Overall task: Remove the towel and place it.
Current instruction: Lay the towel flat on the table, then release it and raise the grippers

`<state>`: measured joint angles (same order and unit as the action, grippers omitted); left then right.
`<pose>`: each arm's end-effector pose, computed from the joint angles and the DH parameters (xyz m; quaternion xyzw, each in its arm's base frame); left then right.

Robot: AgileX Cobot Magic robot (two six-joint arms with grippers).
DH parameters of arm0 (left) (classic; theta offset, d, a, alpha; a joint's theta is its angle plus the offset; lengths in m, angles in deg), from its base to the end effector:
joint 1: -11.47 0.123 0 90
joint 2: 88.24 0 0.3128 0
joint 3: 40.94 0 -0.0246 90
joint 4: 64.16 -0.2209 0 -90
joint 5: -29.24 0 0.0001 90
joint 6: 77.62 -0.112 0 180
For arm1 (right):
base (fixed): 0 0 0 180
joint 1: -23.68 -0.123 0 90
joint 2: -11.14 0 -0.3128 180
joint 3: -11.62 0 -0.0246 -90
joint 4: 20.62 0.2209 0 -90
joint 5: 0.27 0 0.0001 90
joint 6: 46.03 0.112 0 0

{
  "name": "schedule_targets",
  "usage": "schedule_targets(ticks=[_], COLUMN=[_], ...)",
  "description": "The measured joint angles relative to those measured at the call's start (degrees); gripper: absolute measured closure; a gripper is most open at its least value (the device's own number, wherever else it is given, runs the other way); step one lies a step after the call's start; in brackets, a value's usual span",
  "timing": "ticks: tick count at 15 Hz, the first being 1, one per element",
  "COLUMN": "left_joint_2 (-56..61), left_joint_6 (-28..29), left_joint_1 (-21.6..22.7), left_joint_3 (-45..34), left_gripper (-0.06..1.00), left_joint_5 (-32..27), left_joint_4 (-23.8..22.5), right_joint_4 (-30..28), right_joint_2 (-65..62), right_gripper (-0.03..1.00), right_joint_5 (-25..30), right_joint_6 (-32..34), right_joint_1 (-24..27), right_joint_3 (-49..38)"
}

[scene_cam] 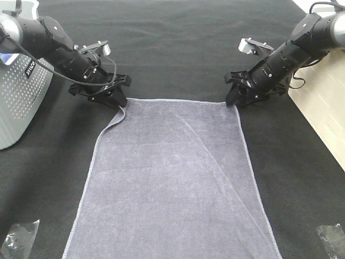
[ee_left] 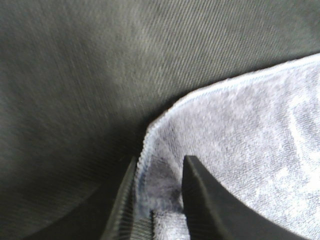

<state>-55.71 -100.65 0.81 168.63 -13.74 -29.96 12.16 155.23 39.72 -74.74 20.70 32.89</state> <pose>0.4964 -0.1372 0.1154 0.1020 0.9539 -0.2149 0.1830 0.4889 0.0645 0.1100 -0.0794 0.9635 0.1744 0.1869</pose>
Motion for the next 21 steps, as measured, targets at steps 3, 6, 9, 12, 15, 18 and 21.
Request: schedule_targets(ticks=[3, 6, 9, 12, 15, 18, 21], left_joint_2=[0.0, 0.0, 0.0, 0.0, 0.0, 0.0, 0.0], left_joint_6=[0.1, 0.1, -1.0, -2.7, -2.8, -2.8, -3.3], left_joint_1=[0.0, 0.0, 0.0, 0.0, 0.0, 0.0, -0.1], left_joint_3=[0.2, 0.2, 0.2, 0.2, 0.2, 0.2, 0.2], left_gripper=[0.64, 0.80, 0.94, 0.94, 0.94, 0.94, 0.94], left_joint_5=[-1.4, -1.5, -1.5, -0.6, 0.3, 3.4, 6.0], left_joint_4=[-1.1, -1.5, -1.5, -4.8, -9.3, -10.9, -11.1], right_joint_4=[-0.1, -0.1, 0.0, -0.1, -0.9, -1.5, -2.4], right_joint_2=[0.2, 0.2, 0.2, 0.3, 0.3, 0.5, 0.5], right_gripper=[0.51, 0.52, 0.52, 0.54, 0.69, 0.80, 0.87], right_joint_5=[-0.4, -0.5, -0.6, -0.7, -1.7, -2.2, -3.0], right_joint_6=[0.0, 0.0, 0.0, 0.0, 0.0, 0.0, 0.0], right_joint_1=[0.0, 0.0, 0.0, 0.0, 0.0, 0.0, 0.0], right_joint_3=[0.0, 0.0, 0.0, 0.0, 0.0, 0.0, -0.1])
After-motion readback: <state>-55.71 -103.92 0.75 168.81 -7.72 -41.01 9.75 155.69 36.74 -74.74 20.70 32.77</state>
